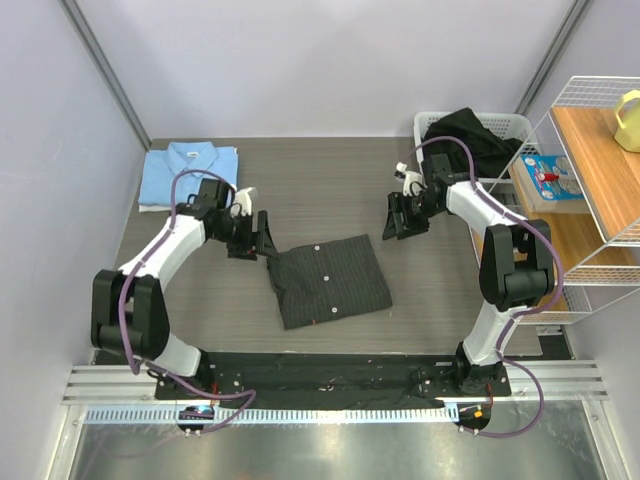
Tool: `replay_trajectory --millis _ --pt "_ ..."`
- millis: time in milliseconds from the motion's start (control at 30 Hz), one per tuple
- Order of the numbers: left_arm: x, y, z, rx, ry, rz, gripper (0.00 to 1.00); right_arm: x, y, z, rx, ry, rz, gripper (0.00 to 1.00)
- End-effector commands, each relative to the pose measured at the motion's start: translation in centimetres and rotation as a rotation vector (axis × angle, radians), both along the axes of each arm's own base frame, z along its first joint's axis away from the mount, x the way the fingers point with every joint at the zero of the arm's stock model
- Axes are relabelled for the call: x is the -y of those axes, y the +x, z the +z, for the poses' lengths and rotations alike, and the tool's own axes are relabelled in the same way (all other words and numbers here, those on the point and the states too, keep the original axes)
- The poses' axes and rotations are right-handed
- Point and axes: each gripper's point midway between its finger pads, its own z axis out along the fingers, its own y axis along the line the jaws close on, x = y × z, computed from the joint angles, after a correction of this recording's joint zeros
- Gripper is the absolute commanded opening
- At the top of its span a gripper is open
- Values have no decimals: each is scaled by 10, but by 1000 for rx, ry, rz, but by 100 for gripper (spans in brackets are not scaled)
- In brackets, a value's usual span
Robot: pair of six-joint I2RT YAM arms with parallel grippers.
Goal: Fold and stack the long sleeve shirts
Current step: Fold the shirt
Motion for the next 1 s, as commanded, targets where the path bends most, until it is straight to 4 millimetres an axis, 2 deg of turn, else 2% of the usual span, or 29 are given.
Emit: replay_trajectory --millis 0,33,67,200,267,300,333,367,400,467,500,533,600,667,767,800,833,867,900,933,967 --pt "6 19 -10 16 5 -95 68 -31 1 31 69 118 137 50" --pt "6 20 -15 1 15 -101 66 -37 -1 30 61 137 157 45" --pt "7 24 -25 -23 14 -106 66 -46 -5 30 60 140 183 43" --pt "16 42 -39 -22 4 -130 56 -66 -11 18 56 150 231 42" --pt "17 49 -47 -36 4 -141 41 -69 -2 6 60 152 221 41" --pt "18 60 -54 -45 1 -145 35 -68 0 -1 50 147 211 41" --pt "18 65 -56 -46 1 -147 17 -68 3 -8 44 140 207 40" --pt "17 72 -60 -46 1 -140 5 -68 7 -21 33 123 200 39" --pt "16 79 -69 -60 -2 -122 0 -66 12 -28 30 112 190 39" --pt "18 95 -69 -52 -7 -118 0 -64 22 -44 29 93 168 38" --pt "16 97 -80 -82 -7 -115 0 -63 27 -45 31 92 153 38" --pt "17 109 -76 -56 -6 -111 0 -63 32 -47 35 94 140 37" --pt "16 120 -75 -37 -17 -95 0 -63 34 -50 26 102 123 37" --pt "21 132 -66 -1 -65 -104 0 -62 35 -48 33 101 116 38" --pt "29 132 -34 42 -160 -149 22 -57 42 -38 68 98 100 37" --pt "26 133 -24 68 -166 -132 35 -57 43 -30 80 111 95 37" --pt "26 133 -9 91 -176 -95 41 -58 42 -24 84 123 92 37" --pt "25 130 17 178 -183 -86 44 -60 40 -16 77 145 74 37" --pt "26 123 32 204 -193 -76 46 -62 37 -7 79 165 71 38" --pt "28 116 44 206 -210 -52 47 -66 34 13 105 209 73 37" --pt "31 105 69 238 -238 -47 47 -70 27 19 81 241 50 37"
